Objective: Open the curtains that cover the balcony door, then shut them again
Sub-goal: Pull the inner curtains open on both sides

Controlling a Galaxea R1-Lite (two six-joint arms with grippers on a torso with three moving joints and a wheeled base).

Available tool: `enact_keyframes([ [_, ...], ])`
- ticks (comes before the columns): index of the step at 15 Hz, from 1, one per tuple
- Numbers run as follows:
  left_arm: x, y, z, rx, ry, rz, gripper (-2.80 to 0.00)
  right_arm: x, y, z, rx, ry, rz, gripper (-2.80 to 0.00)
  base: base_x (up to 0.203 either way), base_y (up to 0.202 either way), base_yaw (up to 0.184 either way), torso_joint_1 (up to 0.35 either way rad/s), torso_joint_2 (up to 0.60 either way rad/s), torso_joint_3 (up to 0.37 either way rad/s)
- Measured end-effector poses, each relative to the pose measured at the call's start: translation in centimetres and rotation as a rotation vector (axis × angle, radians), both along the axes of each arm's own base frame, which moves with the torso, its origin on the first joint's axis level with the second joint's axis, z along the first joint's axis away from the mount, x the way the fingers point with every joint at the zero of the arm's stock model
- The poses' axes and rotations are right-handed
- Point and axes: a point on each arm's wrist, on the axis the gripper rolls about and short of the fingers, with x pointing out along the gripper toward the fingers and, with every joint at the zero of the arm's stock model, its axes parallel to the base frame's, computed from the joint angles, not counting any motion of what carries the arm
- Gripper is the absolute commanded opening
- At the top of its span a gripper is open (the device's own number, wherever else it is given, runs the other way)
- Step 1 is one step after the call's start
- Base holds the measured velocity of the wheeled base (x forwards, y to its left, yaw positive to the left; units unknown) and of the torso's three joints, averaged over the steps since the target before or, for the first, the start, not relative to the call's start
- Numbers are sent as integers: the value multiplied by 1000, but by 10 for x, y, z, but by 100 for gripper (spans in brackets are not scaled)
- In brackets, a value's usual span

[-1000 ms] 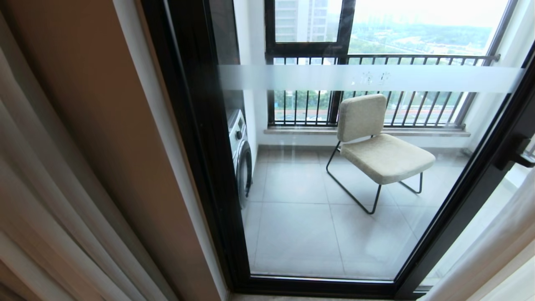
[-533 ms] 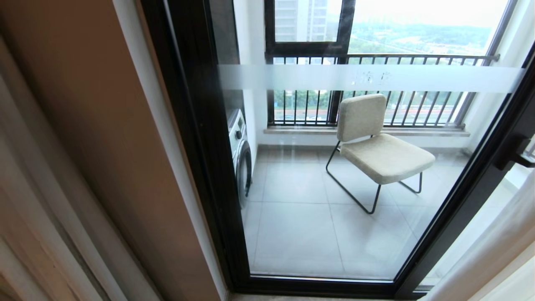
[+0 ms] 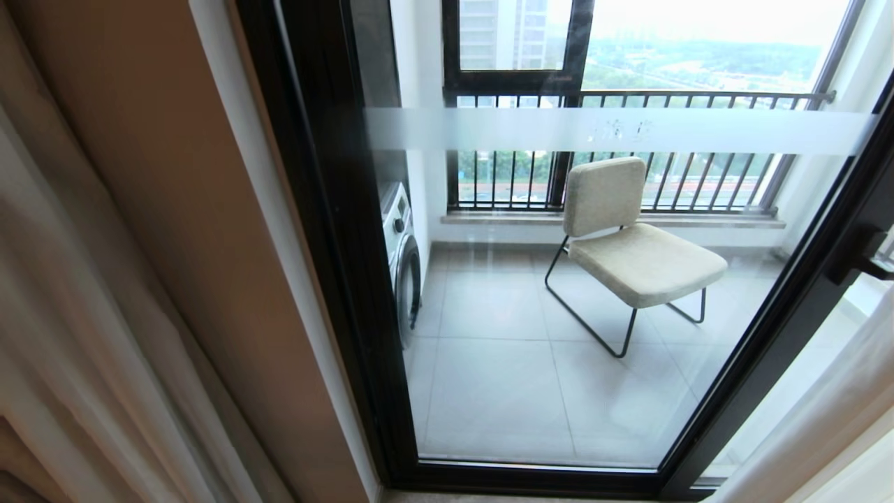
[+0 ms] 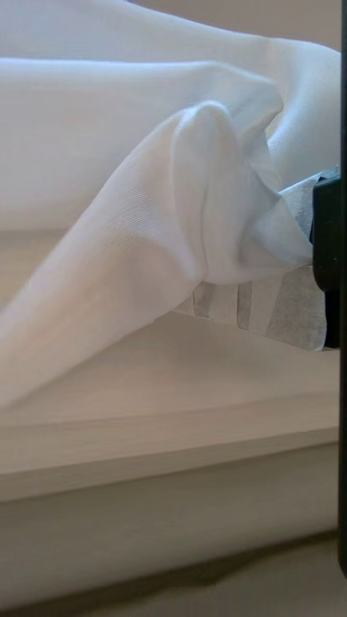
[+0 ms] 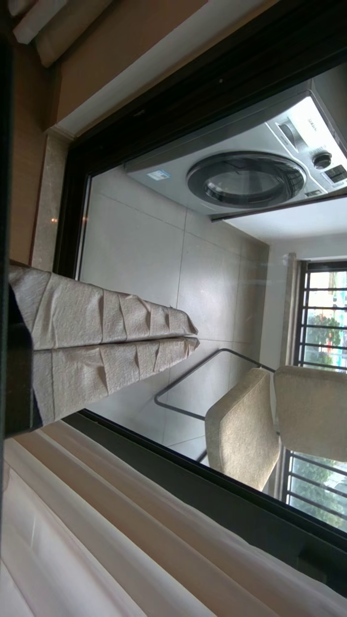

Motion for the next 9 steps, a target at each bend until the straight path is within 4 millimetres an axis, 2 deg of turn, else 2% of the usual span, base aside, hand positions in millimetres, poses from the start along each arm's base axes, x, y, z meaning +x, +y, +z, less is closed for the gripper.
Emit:
enact_keyframes([
  [9, 0, -10, 2, 19, 10, -57, -280, 0, 0, 0, 0, 0, 0, -280, 0, 0, 0, 0, 0, 0],
])
